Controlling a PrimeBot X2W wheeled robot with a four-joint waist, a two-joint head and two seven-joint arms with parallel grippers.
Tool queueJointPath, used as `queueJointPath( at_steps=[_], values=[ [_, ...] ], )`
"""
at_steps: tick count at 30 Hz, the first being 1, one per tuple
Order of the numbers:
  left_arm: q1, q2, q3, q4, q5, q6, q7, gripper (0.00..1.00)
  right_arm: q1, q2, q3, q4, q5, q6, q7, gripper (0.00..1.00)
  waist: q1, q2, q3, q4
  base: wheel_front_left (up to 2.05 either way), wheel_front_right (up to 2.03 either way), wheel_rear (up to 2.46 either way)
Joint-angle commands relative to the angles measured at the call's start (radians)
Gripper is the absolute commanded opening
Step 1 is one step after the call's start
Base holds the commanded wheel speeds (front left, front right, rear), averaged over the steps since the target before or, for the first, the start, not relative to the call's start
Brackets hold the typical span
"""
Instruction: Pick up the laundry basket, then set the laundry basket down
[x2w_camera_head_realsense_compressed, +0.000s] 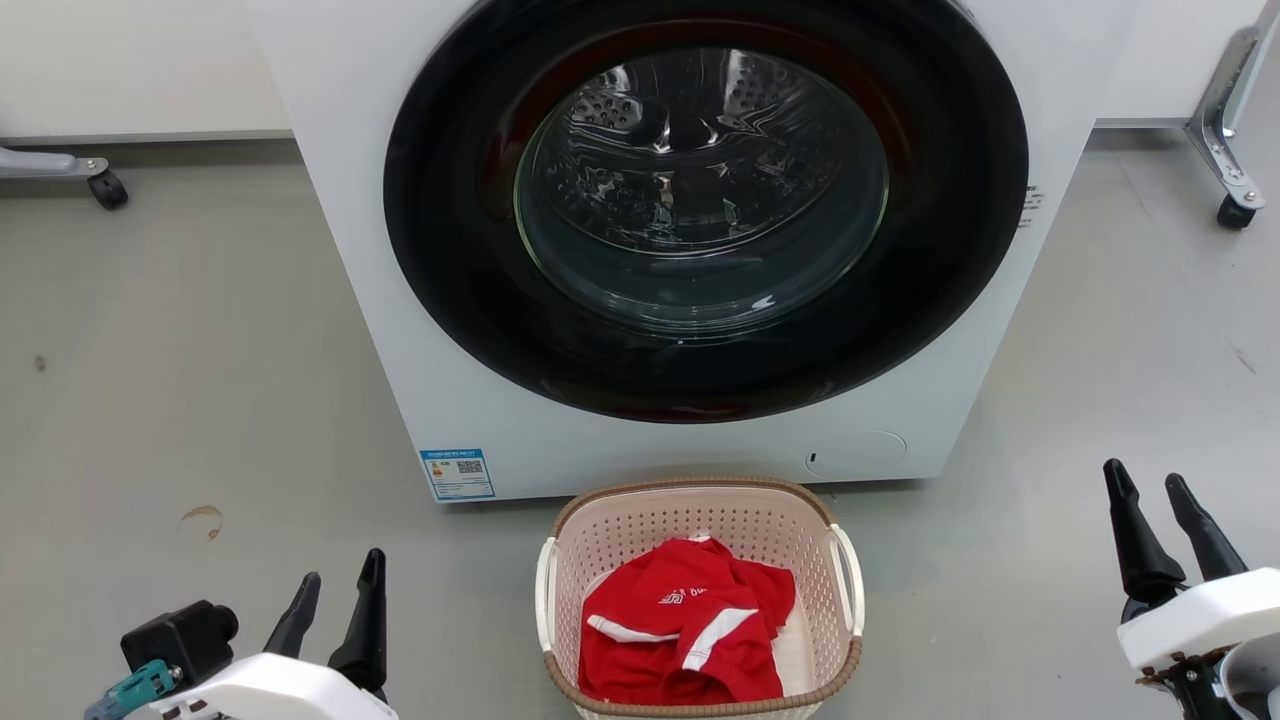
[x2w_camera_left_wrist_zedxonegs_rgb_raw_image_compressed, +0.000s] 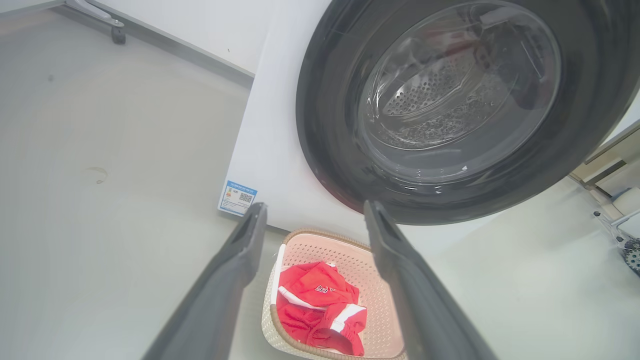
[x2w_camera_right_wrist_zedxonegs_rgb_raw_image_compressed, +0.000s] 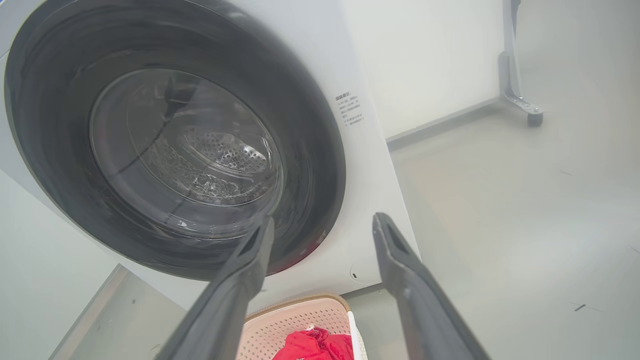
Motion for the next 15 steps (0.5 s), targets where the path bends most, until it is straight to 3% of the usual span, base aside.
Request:
queueJointPath(
  at_steps=[1,15],
  values=[
    [-0.019,0.021,0.017,-0.037,0.029,0.013,-0.009,1.00,-0.037,-0.031,0.016,-0.035,-0.029,0.004,-0.018,1.00,0.0000,0.0000,0.000,0.001,0.00,0.00,0.00],
    [-0.012,0.059,-0.030,-0.081,0.172,0.057,-0.023,1.00,-0.041,-0.040,0.043,-0.057,-0.183,0.005,-0.037,1.00,0.0000,0.0000,0.003,0.002,0.00,0.00,0.00]
  ],
)
